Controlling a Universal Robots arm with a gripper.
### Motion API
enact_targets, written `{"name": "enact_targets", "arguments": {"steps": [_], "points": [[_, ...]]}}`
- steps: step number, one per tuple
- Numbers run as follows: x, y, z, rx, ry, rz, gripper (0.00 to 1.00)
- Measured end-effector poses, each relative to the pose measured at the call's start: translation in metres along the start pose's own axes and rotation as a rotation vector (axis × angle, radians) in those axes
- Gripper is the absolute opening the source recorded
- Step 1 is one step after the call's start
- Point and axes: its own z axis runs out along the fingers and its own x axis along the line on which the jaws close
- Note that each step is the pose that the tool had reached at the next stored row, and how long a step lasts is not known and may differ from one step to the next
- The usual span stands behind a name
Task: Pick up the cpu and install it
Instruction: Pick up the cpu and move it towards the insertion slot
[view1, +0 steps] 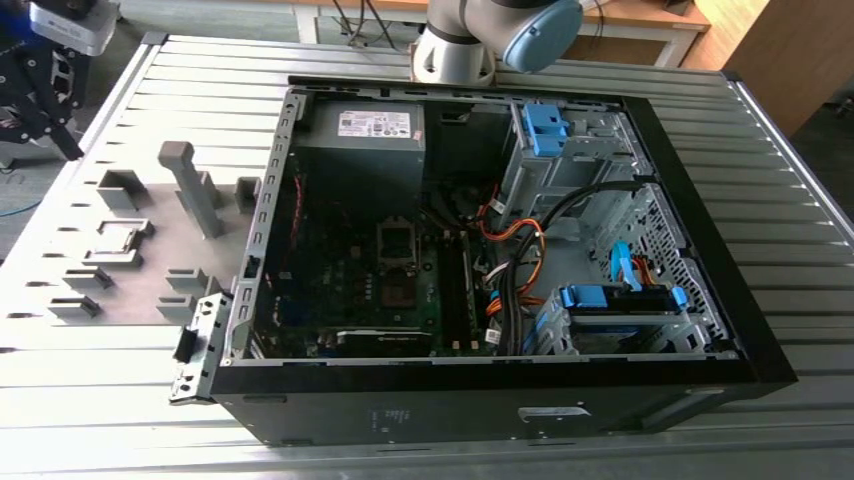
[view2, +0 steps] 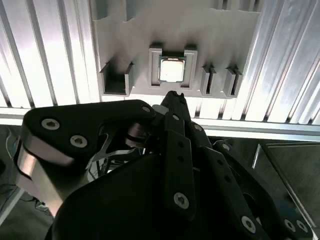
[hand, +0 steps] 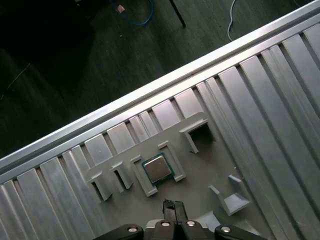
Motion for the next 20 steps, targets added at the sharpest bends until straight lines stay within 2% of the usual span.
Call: {"name": "enact_targets", "arguments": {"steps": [16,17,20], "points": [[0.0,0.0,0.002,-0.0035,0.0108,-0.289,0.11],[0.0001,0.0,0.002,-0.0037,0.0114,-0.304,0.11],[0.0001,-0.0001,0.002,-0.0037,0.0116,-0.31,0.11]]}}
